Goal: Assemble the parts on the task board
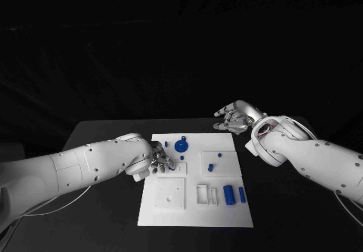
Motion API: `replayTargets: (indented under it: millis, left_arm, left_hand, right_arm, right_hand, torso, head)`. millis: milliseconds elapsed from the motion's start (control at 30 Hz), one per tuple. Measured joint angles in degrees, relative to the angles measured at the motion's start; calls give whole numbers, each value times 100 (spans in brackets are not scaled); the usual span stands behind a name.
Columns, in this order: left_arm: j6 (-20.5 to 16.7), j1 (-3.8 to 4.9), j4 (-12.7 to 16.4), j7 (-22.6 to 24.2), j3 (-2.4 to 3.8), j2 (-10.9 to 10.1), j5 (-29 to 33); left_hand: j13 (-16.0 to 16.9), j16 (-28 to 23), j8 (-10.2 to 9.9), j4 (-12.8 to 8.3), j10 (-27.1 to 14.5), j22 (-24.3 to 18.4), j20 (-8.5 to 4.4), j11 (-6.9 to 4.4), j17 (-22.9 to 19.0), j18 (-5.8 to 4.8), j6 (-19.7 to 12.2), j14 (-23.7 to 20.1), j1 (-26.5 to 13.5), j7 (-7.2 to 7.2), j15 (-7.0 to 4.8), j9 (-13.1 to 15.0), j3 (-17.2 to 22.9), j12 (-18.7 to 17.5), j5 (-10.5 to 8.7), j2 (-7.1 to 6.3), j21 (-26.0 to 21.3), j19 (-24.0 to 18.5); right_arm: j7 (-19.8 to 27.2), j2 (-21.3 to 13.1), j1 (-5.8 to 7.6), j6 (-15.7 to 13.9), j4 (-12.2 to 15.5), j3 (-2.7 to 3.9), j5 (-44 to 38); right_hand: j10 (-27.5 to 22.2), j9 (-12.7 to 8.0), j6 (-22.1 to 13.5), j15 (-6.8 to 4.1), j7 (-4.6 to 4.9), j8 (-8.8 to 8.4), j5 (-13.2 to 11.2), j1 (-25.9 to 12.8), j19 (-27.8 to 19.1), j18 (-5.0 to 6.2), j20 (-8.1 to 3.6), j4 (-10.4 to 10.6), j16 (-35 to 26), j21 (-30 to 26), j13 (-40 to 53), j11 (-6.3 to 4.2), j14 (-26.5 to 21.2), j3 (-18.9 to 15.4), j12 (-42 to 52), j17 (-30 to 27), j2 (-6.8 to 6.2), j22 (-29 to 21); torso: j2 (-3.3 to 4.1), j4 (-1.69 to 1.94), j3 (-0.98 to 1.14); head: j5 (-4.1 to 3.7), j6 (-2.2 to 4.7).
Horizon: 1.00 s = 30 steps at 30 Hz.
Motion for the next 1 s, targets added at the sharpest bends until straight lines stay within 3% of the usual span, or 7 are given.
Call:
replayTargets:
  millis: [1000]
  left_arm:
    - [82,1,-18,2,2,38,-181]
  left_hand:
    - [-22,128,10,17,-4,237,40,-4,183,1,0,20,25,0,20,422,-49,133,-39,6,-178,83]
  right_arm:
    - [3,24,-1,1,-20,0,18]
  right_hand:
    - [-7,0,0,0,0,0,183,-46,0,1,0,-16,0,0,-5,-7,0,78,0,1,-46,-2]
  torso:
    - [2,-3,6]
  head:
    - [-1,-11]
